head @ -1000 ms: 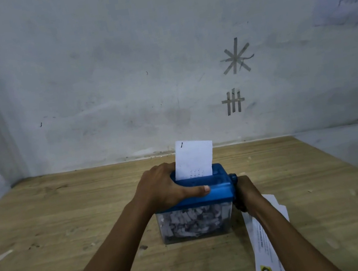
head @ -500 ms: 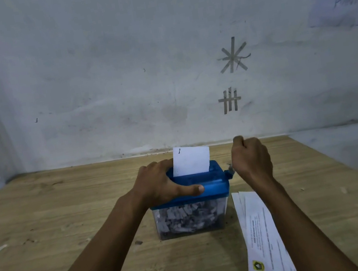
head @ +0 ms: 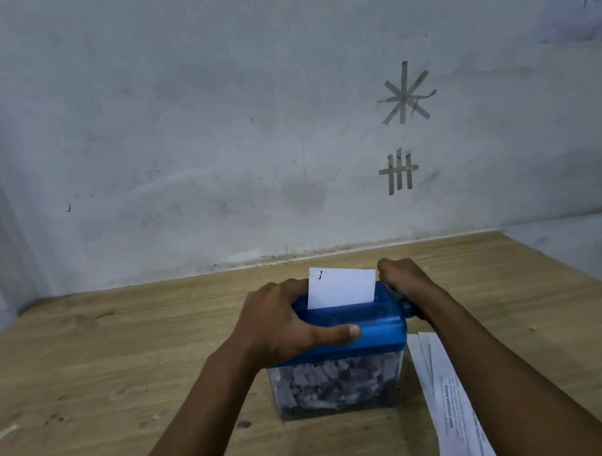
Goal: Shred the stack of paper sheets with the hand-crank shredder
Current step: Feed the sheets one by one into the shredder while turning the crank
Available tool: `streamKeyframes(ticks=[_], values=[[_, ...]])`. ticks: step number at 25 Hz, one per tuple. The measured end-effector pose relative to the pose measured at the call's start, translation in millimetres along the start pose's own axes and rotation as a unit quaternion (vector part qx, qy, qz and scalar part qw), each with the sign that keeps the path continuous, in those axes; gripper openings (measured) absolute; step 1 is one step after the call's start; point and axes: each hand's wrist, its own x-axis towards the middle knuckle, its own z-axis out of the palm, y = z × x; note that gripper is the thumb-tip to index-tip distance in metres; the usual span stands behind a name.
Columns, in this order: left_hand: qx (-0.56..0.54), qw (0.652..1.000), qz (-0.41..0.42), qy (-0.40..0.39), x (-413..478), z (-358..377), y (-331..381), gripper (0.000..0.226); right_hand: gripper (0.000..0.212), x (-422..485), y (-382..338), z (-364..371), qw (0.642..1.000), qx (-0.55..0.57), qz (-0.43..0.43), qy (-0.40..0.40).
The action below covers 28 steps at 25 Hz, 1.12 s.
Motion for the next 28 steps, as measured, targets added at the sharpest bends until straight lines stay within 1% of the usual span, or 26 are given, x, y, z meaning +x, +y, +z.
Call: streamKeyframes(ticks=[2,4,5,7,8,9,11,12,14,16,18,20,22,24,25,28], values=[[0.002,1.000,-0.007,0.009,0,1,1,0.075,0.019,5,17,8,0.999,0.019,0.037,-0.026],[0.019,1.000,-0.008,0.013,0,1,1,0.080,0.020,5,28,10,0.998,0.042,0.042,-0.022],[0.027,1.000,-0.010,0.010,0,2,1,0.084,0.022,2,33,9,0.999,0.032,0.024,-0.011],[0.033,0.999,-0.016,0.002,0,2,0,0.085,0.020,-9,45,6,0.999,-0.035,-0.037,0.005],[0.035,0.999,-0.021,0.000,0,2,0,0.083,0.016,-18,54,4,0.996,-0.068,-0.059,0.002],[0.038,0.999,-0.026,0.001,-1,3,1,0.079,0.015,-32,62,1,0.994,-0.091,-0.061,-0.013],[0.051,0.998,-0.037,0.010,-1,2,4,0.073,0.024,-61,78,-7,0.992,-0.094,-0.059,-0.052],[0.059,0.997,-0.040,0.013,1,1,5,0.074,0.030,-73,77,-14,0.991,-0.101,-0.072,-0.057],[0.064,0.997,-0.044,-0.003,3,0,8,0.083,0.041,-96,62,-28,0.985,-0.125,-0.115,-0.015],[0.061,0.997,-0.041,-0.025,2,-1,11,0.091,0.051,-105,45,-34,0.980,-0.109,-0.154,0.070],[0.059,0.997,-0.036,-0.039,1,-2,12,0.099,0.053,-101,28,-32,0.973,-0.069,-0.164,0.146],[0.059,0.997,-0.029,-0.042,1,-2,10,0.104,0.051,-86,10,-26,0.970,-0.008,-0.165,0.180],[0.057,0.997,-0.023,-0.044,3,-3,7,0.104,0.048,-66,-10,-23,0.974,0.044,-0.147,0.166],[0.046,0.997,-0.019,-0.050,4,-3,3,0.105,0.047,-46,-25,-22,0.983,0.073,-0.114,0.127],[0.039,0.998,-0.018,-0.052,3,-3,2,0.105,0.046,-37,-28,-20,0.987,0.079,-0.097,0.104],[0.027,0.998,-0.010,-0.050,3,-2,1,0.101,0.037,-11,-15,-11,0.997,0.037,-0.039,0.062]])
